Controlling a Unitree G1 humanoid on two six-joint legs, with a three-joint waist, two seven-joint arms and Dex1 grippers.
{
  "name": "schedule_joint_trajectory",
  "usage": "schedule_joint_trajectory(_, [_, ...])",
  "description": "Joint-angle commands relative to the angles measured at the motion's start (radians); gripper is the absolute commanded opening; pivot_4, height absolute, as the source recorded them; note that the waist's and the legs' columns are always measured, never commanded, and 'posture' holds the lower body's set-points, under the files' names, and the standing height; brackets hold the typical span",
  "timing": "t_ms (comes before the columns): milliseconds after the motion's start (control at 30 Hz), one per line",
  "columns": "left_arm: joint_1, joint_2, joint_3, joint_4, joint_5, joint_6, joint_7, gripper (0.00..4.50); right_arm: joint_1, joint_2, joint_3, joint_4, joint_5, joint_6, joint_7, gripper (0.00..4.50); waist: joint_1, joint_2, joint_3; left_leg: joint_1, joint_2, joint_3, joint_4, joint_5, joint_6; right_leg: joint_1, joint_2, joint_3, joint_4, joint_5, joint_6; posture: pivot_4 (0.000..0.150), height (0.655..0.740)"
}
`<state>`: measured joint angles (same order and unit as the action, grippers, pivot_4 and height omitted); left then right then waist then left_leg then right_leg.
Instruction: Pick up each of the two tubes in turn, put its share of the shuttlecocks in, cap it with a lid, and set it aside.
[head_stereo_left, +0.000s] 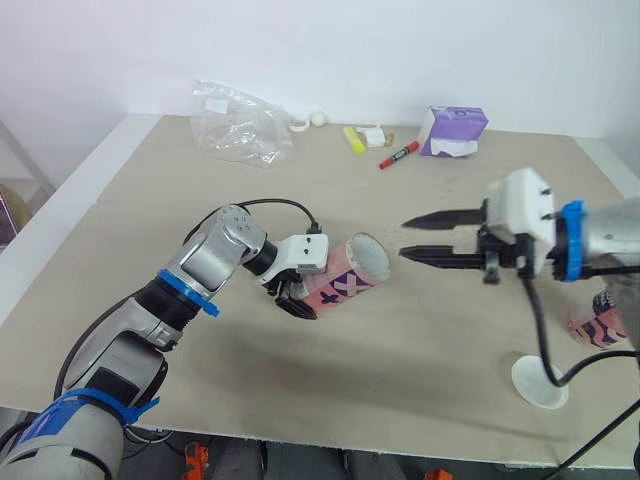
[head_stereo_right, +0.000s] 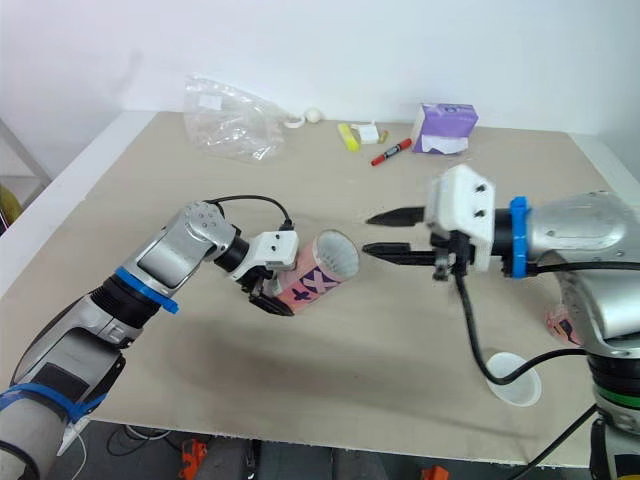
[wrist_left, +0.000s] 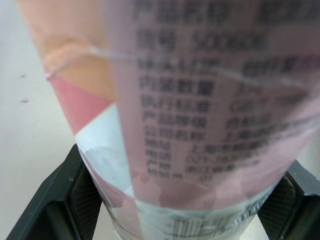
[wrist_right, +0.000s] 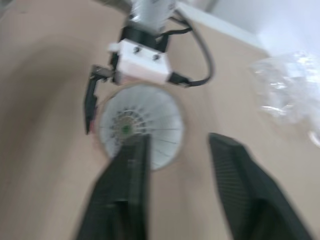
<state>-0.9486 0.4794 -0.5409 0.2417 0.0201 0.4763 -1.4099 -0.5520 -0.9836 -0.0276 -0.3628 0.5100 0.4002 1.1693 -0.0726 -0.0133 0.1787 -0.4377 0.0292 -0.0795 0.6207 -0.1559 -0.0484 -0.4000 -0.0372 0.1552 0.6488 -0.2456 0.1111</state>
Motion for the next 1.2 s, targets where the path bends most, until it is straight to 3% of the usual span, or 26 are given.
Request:
schedule_joint_trajectory(33, [-0.01,-0.006,-0.003,0.02,0.026,-0.007,0.022,3.8,-0.102,0.04,0.074,0.013,-0.057,-0.051,0.021,0.65,-0.001,0.0,0.0,0.0,0.0,0.0,0.0,0.0,0.0,0.0,0.0,0.0,0.0,0.0,0.0,0.15,0.74])
schedule_joint_trajectory(67, [-0.012,-0.008,-0.003,0.023,0.026,-0.008,0.023,3.8,-0.124,0.05,0.098,0.036,-0.081,-0.067,0.03,0.05,-0.002,0.0,0.0,0.0,0.0,0.0,0.0,0.0,0.0,0.0,0.0,0.0,0.0,0.0,0.0,0.15,0.74])
schedule_joint_trajectory(533, [-0.016,-0.031,0.0,0.046,0.033,-0.025,0.032,3.8,-0.326,0.208,0.405,0.368,-0.373,-0.317,0.24,0.05,0.006,0.0,0.0,-0.001,0.0,0.001,0.0,0.003,-0.003,0.0,-0.001,0.0,0.0,0.002,0.001,0.15,0.74])
schedule_joint_trajectory(800, [-0.015,-0.034,0.0,0.046,0.04,-0.027,0.033,3.8,-0.423,0.332,0.476,0.418,-0.424,-0.271,0.295,0.05,0.003,0.0,0.0,0.0,0.001,0.0,0.0,0.005,-0.002,0.0,0.0,0.0,0.0,0.003,0.001,0.15,0.74])
schedule_joint_trajectory(1200, [-0.011,-0.043,0.001,0.044,0.043,-0.024,0.04,3.8,-0.454,0.418,0.549,0.473,-0.528,-0.256,0.363,0.05,-0.009,-0.001,-0.002,0.006,0.002,0.001,-0.001,0.006,-0.001,0.001,0.002,0.0,0.002,0.008,-0.003,0.15,0.74])
